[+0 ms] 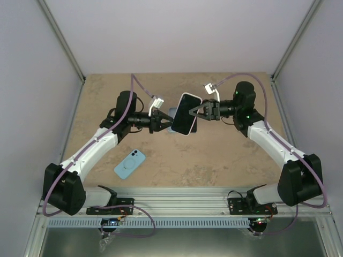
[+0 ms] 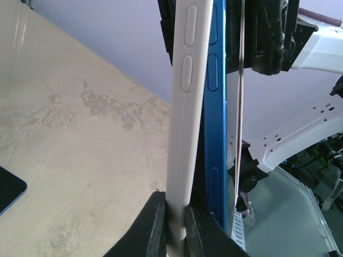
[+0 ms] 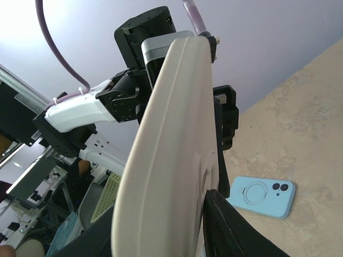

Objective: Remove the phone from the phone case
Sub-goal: Remove the phone case from the phone.

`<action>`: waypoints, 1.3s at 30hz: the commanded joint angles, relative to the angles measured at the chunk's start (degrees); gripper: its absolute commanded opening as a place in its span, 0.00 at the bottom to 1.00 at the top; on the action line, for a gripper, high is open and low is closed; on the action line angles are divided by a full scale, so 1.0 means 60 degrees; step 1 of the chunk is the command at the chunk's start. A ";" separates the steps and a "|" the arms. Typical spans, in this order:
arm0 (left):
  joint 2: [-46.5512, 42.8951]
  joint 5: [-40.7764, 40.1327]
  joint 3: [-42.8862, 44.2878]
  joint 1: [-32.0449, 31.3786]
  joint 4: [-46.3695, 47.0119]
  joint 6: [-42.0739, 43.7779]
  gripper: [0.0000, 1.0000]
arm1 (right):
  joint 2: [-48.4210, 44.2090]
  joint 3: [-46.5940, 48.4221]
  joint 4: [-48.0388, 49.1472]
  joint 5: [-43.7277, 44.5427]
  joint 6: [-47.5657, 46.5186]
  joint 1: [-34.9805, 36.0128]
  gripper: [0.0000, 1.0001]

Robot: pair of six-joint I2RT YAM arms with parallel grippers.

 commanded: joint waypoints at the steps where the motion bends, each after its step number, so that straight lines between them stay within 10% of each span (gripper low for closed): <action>1: 0.0117 -0.0536 0.0219 0.0058 -0.0511 0.0382 0.00 | -0.0220 0.0463 0.0459 -0.0064 0.0158 -0.0141 0.31; 9: 0.0103 -0.0548 0.0244 0.0058 -0.0640 0.0545 0.00 | -0.0090 0.0350 0.0328 0.0191 0.0138 -0.0183 0.01; 27: 0.0602 0.1070 0.0600 0.0058 0.2629 -0.1913 0.33 | 0.0241 -0.0344 0.1969 -0.1230 0.1322 0.1155 0.01; 39: 0.0647 0.1613 0.0262 -0.0301 0.4614 -0.3693 0.25 | 0.0547 -0.0305 0.1424 -0.1386 0.0785 0.1858 0.01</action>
